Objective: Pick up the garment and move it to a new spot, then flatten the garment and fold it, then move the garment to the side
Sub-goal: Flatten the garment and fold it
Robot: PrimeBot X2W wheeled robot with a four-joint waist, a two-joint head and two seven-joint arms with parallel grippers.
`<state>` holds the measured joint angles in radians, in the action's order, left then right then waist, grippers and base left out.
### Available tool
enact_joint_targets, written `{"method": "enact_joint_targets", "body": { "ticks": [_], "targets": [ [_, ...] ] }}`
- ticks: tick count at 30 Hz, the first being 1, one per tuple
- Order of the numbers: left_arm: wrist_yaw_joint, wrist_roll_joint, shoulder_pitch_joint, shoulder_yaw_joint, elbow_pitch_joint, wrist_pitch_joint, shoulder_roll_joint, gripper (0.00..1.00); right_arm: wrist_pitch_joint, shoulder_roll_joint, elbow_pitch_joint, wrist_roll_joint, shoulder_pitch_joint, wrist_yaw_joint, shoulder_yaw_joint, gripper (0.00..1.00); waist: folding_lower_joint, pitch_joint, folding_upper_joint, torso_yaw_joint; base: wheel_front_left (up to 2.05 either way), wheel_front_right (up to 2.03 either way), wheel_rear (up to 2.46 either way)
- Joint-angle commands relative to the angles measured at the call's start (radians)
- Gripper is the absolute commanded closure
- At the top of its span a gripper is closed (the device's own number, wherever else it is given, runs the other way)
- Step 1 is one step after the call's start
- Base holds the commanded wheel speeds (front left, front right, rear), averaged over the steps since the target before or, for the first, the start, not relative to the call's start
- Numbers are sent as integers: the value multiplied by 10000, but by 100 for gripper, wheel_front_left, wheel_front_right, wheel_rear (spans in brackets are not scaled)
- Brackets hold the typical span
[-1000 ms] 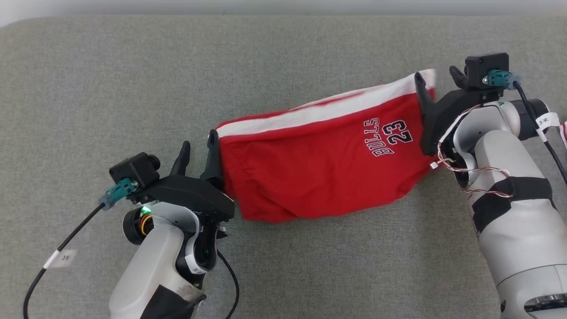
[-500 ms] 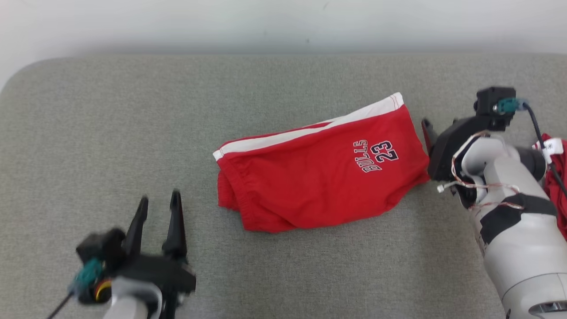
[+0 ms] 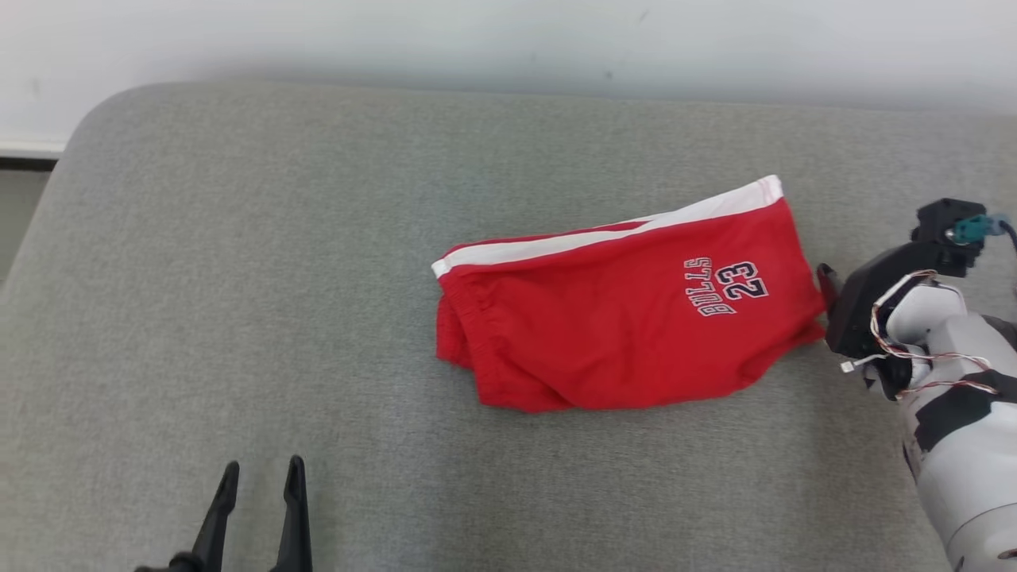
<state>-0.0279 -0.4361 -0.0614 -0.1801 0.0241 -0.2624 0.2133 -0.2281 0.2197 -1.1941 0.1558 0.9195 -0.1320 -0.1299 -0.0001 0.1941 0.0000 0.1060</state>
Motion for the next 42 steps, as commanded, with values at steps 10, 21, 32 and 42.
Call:
{"method": "enact_joint_targets", "body": {
  "ticks": [10,21,32,42],
  "targets": [
    [748,580,-878,394,-229,-27,-508,0,120,65,-433,-615,289,33,-853,0,1,501,0,615,0,0,0],
    [1145,898,-1079,653,-532,-28,-936,0,426,-175,-308,-1439,737,33,-1397,0,1,509,0,508,0,0,0],
    [1316,1206,-1031,664,-443,-28,-1126,0,-158,-383,-332,-1768,481,33,-1875,0,1,543,0,615,0,0,0],
    [1396,1337,-836,636,-383,-28,-1227,0,-574,-924,-564,-2075,270,-13,-2176,0,1,885,0,984,0,0,0]
  ]
}}
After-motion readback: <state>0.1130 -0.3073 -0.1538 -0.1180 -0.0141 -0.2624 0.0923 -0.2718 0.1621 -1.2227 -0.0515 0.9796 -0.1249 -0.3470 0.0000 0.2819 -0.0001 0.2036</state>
